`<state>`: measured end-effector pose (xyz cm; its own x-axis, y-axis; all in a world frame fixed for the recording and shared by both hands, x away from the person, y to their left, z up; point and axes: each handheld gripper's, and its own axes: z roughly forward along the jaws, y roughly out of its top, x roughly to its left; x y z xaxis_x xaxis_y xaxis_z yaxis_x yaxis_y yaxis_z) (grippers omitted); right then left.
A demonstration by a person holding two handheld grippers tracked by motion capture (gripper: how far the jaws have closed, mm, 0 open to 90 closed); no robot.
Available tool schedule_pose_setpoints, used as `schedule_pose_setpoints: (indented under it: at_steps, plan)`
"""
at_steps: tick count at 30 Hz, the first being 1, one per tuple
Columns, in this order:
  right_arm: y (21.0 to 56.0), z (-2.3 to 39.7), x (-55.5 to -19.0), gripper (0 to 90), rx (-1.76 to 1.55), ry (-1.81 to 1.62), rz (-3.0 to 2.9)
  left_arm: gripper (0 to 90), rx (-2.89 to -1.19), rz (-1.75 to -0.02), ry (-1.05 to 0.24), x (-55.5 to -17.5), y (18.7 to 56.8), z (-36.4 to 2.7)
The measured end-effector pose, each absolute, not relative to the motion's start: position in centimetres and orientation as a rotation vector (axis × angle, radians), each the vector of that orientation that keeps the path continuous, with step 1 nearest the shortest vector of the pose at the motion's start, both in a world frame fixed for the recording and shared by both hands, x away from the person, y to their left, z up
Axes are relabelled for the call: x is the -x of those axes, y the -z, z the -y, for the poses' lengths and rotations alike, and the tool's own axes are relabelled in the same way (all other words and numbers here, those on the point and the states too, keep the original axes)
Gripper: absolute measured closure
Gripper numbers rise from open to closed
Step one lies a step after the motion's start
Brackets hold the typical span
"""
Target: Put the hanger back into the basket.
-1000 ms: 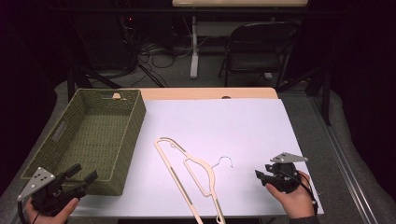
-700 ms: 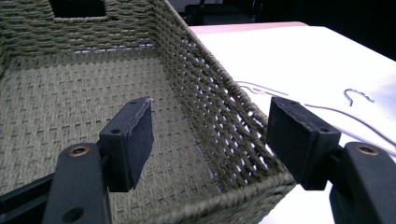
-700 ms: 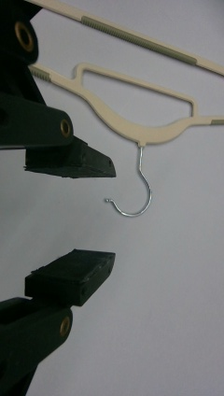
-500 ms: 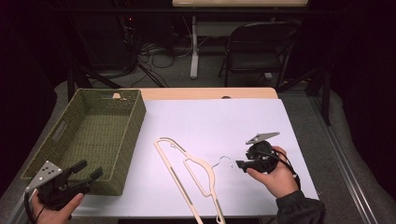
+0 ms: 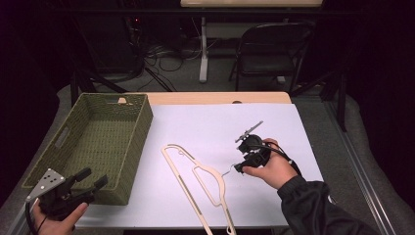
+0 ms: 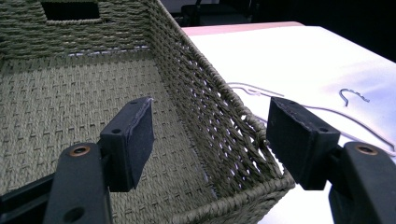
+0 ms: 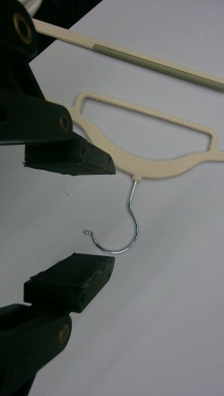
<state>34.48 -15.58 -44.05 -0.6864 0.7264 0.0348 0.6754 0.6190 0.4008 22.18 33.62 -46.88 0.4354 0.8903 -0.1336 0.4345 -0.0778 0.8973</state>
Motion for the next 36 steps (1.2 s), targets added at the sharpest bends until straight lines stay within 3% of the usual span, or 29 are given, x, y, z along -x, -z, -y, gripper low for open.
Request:
schedule_pose_setpoints:
  at_steps: [23,36]
  plan:
    - [47.7,7.3,-35.4,48.9,-0.992,-0.506,-2.867,32.3,-1.690,-1.158,-0.572,-22.1,47.0,-33.5]
    - [49.4,4.9,-35.7,48.9,-0.977,-0.523,-2.904,32.3,-1.692,-1.156,-0.572,-22.1,47.0,-33.5]
